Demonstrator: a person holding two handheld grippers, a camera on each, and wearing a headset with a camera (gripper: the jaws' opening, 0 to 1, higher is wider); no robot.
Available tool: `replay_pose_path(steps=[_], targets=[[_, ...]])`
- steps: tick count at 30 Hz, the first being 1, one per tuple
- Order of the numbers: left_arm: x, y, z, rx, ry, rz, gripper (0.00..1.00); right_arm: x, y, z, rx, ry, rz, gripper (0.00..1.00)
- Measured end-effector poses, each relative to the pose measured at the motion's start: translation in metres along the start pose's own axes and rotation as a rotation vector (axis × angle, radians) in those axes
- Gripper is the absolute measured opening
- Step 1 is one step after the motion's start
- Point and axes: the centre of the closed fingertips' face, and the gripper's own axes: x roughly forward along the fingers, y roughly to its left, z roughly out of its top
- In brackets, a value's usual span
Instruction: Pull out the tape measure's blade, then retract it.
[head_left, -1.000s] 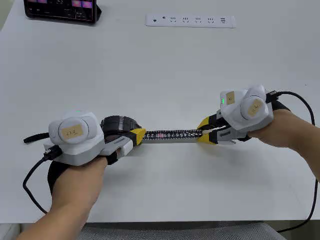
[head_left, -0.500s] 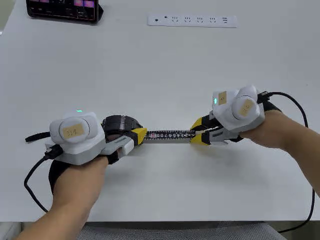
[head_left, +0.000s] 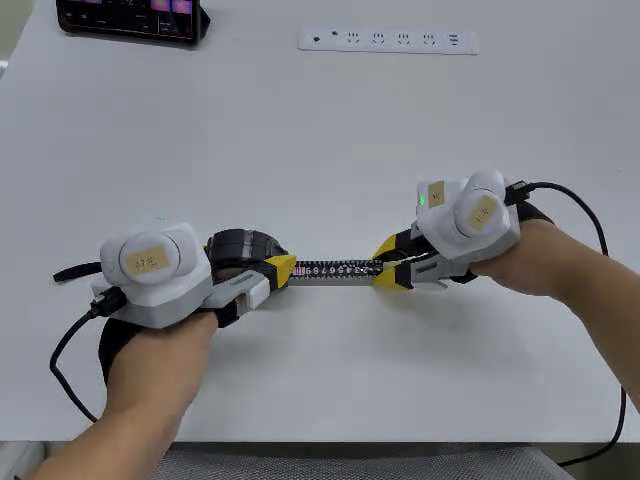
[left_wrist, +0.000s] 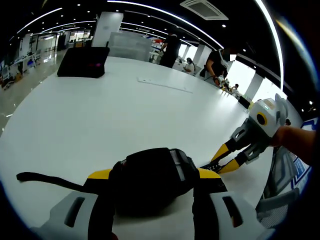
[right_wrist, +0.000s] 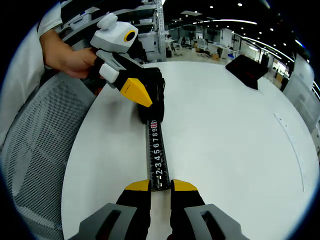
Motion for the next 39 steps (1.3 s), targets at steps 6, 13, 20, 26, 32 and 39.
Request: replay_pose_path(steps=[6, 13, 20, 26, 32, 39], targets=[[0.0, 0.0, 0.0, 0.002, 0.001, 0.0, 0.59, 0.002, 0.001, 0.003, 0.004, -0.005, 0.002, 0.11], [0.001, 0.0, 0.0, 0.004, 0.002, 0.004, 0.59, 0.007, 0.004, 0.011, 0.027, -0.019, 0.014, 0.1], [0.001, 0.0, 0.001, 0.0, 0.005, 0.004, 0.59, 0.021, 0.006, 0.028, 0.031, -0.05, 0.02, 0.1], [0.001, 0.001, 0.001, -0.008, 0.005, 0.001, 0.59, 0.029, 0.004, 0.037, 0.026, -0.06, 0.027, 0.1], [0.001, 0.001, 0.001, -0.014, 0.003, -0.004, 0.59, 0.035, 0.005, 0.045, 0.023, -0.069, 0.033, 0.1], [0.0, 0.003, 0.002, -0.044, -0.008, -0.012, 0.59, 0.037, 0.004, 0.051, 0.037, -0.089, 0.036, 0.1]])
